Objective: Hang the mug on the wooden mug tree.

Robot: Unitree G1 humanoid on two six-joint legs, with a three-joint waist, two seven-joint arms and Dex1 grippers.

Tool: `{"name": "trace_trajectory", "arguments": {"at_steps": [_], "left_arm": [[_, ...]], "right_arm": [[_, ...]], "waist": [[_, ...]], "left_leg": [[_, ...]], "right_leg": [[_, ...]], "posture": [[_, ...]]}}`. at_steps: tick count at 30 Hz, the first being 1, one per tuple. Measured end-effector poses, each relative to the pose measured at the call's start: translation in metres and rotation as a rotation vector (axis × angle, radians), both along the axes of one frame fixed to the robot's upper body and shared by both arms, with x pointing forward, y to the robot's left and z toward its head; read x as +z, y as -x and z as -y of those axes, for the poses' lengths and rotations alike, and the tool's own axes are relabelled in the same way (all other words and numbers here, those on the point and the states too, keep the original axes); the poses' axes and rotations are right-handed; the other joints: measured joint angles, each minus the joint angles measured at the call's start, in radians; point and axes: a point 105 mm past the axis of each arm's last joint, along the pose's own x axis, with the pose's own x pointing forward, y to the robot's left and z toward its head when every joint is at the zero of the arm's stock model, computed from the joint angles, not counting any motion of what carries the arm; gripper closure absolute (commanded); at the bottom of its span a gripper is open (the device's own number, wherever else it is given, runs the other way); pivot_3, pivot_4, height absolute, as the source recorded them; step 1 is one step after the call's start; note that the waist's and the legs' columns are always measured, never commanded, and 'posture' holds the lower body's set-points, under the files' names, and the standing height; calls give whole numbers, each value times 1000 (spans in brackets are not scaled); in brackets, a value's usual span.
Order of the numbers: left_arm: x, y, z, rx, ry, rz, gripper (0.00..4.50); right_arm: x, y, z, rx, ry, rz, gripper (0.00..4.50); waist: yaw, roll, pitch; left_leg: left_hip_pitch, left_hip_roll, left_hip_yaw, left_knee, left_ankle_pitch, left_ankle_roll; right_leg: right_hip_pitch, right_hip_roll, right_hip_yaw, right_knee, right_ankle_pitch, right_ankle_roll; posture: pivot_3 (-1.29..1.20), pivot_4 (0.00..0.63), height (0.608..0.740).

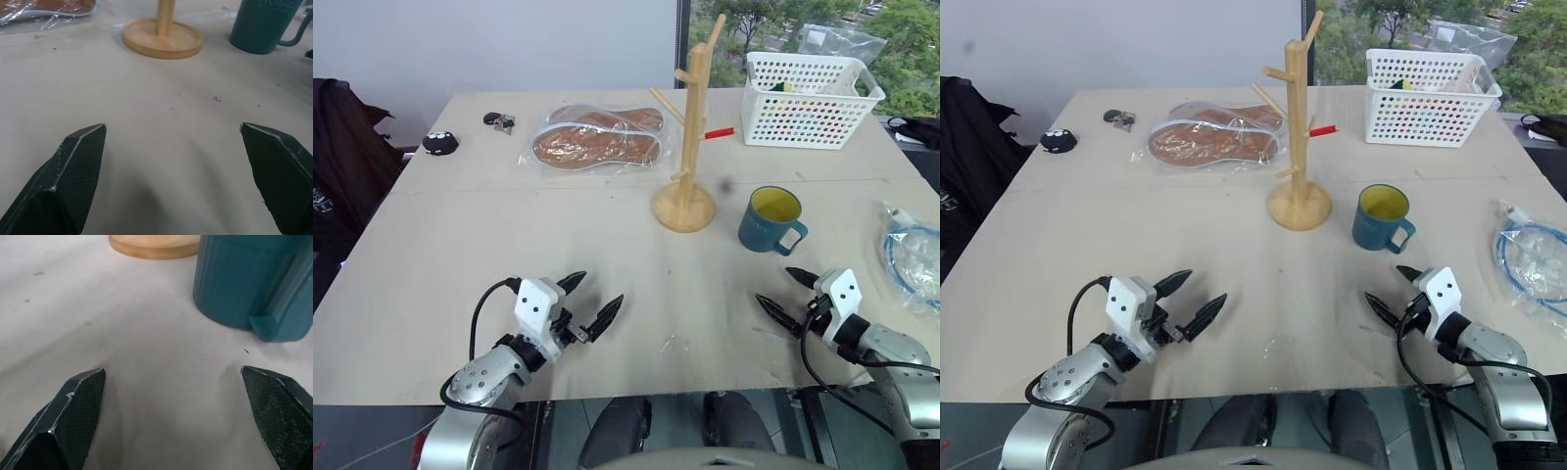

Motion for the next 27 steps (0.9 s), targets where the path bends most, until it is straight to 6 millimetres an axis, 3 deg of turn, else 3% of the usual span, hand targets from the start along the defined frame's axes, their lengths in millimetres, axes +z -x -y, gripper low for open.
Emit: {"name": "trace_trajectory", "arguments": {"at_steps": [7,9,13,18,22,27], "left_arm": [[3,-3,3,-41,-1,15,0],[15,-9,10,-151,-21,52,0],[46,-17,22,-330,-70,154,0],[64,-20,45,-521,-82,160,0],[77,-22,55,-605,-71,155,0],[79,-21,62,-635,-69,119,0]], "right_arm": [[0,1,3,-92,-46,1,27],[10,-4,11,-245,-103,55,27],[31,-11,10,-381,-174,137,27],[41,-26,15,-534,-199,197,27],[39,-32,13,-573,-213,196,27],[29,-36,13,-598,-208,173,27]], "waist": [[0,1,1],[3,1,2],[-1,3,3],[-12,4,4],[-21,4,4],[-27,4,4]], "left_leg": [[0,0,-1,0,0,0],[-2,1,-4,0,0,-1],[-2,0,-2,0,1,-1],[-4,-1,-1,-1,3,-5],[-4,-1,-1,-6,3,-6],[-5,-1,2,-9,4,-6]], "right_leg": [[0,0,0,0,0,0],[-1,1,-4,0,0,0],[-3,1,-2,0,0,0],[-5,1,0,0,2,3],[-6,1,0,0,2,3],[-11,2,4,0,3,3]], "posture": [[0,150,740],[0,150,740],[0,150,740],[0,150,740],[0,150,740],[0,150,740]]}}
